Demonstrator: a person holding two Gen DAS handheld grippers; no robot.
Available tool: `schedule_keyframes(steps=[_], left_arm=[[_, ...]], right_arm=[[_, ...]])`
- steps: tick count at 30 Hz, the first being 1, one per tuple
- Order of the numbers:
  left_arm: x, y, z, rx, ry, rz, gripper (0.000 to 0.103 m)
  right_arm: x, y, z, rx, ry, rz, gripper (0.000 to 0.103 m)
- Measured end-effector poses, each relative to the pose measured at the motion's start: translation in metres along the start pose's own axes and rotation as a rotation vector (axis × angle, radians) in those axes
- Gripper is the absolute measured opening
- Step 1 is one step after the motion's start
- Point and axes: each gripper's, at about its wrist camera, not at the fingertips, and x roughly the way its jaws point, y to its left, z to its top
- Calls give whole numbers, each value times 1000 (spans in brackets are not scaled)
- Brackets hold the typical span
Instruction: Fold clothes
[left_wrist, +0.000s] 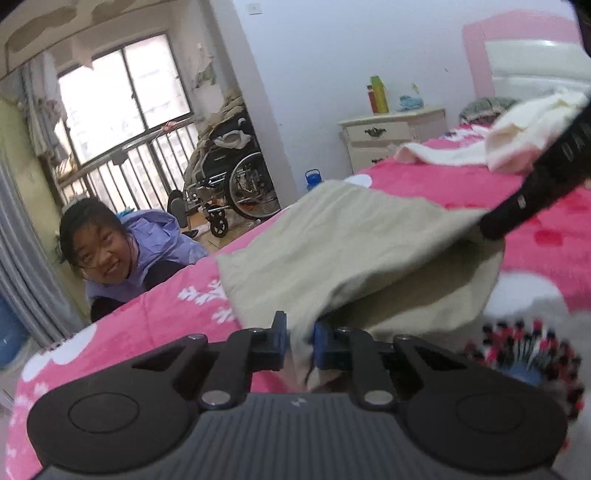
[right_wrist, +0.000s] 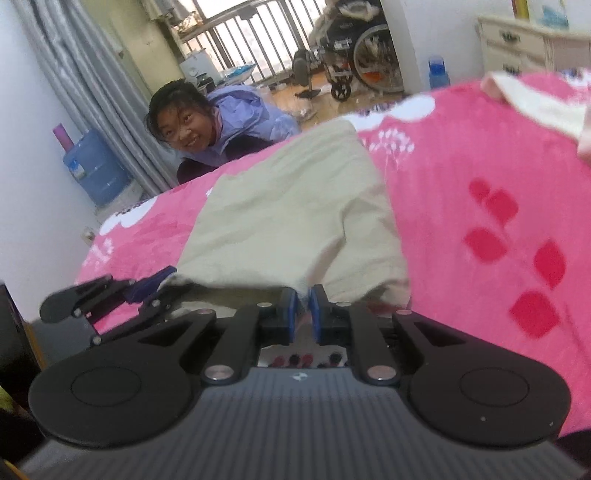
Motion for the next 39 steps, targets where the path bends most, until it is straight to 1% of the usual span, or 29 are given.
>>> schedule_keyframes(steps=[6,8,12,13,15,17,18,19,20,21,25,26,29,32,34,36,39], left_arm=[[-7,-14,-22,165,-4,12,11],[-7,-18,-27,203,-7,14,10],[-8,-22,-32,247,-22,11,10],[-9,-23,-33,259,-28,12,10],[-9,-26,-36,282,-38,14,10],[-8,-27,-38,300,-47,15,9],[-7,-27,-39,307,-47,12,9],[-6,-28,-41,314,-46,9,9],[-4,-29,-43,321,-46,7,9],[-3,-30,-45,328,-45,3,9],[6,-35,-52,361,-40,-5,9],[7,-36,-54,369,-40,-5,9],[6,-35,-57,401,-39,-18,11],[-1,-34,-62,442,-34,-29,13],[-5,-30,-67,446,6,-38,14],[-8,-22,-72,433,59,-33,14],[-14,-7,-73,394,106,15,14]], right_arm=[[3,-14,-6,65,93,-42,12],[8,-15,-4,89,102,-27,13],[18,-16,1,136,119,2,14],[20,-17,2,148,123,9,16],[25,-18,4,172,131,24,24],[30,-19,6,196,140,39,26],[33,-19,7,208,144,46,24],[35,-20,8,219,148,53,16],[38,-21,8,226,156,53,12],[41,-23,5,228,171,34,12],[47,-45,-5,317,214,-50,12],[45,-49,-5,331,211,-77,14],[33,-58,-3,356,174,-116,14],[18,-54,6,301,106,-163,14],[8,-47,12,255,56,-184,14],[1,-38,18,211,10,-183,14],[-5,-27,27,139,-42,-155,14]])
